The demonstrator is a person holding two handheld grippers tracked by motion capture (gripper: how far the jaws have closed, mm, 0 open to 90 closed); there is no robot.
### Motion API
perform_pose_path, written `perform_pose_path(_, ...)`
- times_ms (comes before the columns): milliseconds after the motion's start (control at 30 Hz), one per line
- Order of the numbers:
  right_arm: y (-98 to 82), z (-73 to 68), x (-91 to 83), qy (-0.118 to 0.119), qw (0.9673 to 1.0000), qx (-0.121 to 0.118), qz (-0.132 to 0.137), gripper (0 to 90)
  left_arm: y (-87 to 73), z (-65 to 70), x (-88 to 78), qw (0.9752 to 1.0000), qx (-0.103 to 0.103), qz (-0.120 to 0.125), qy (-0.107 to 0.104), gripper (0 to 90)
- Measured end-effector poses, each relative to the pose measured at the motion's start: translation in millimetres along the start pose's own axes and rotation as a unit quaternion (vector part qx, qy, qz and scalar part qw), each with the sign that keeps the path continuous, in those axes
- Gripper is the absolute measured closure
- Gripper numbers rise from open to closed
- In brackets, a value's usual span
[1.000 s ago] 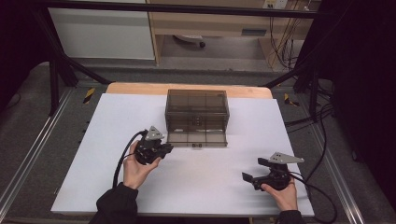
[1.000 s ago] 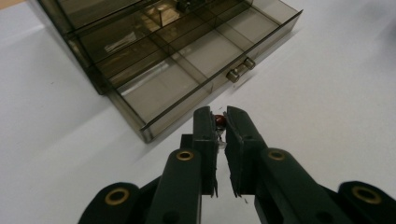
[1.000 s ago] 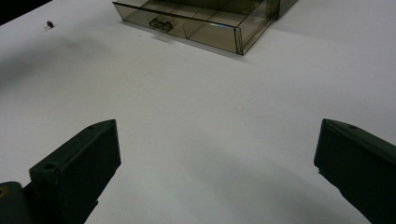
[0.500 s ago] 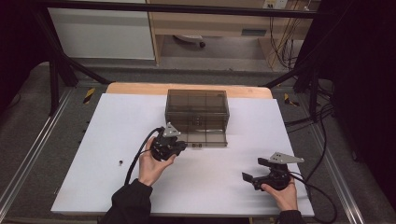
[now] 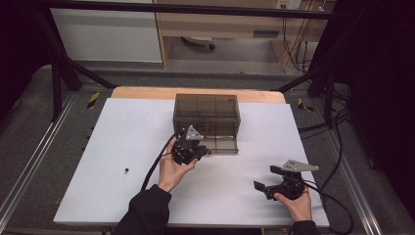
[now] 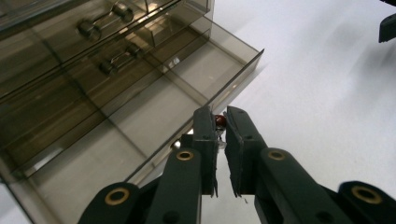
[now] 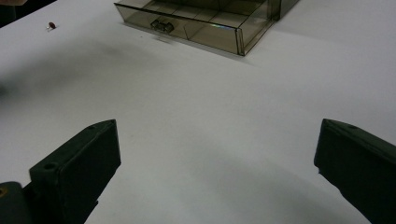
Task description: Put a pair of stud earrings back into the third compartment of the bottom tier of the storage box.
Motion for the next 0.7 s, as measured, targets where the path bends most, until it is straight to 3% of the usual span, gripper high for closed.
perform_pose_path(700,0.1,0.0,-0.6,0.002,1.0,0.0,0.001,0.9,34.4,15.0,38.1,0.9998,0.019,-0.011,0.005,82.7)
Point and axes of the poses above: each handheld gripper's, and its own axes: x roughly forward along the jaws, y roughly out of its top, z roughly to its right, the point moved 5 cm from there along x, roughly forward along the jaws, and after that the axes turned 9 degrees about -x, right-handed, at the moved point
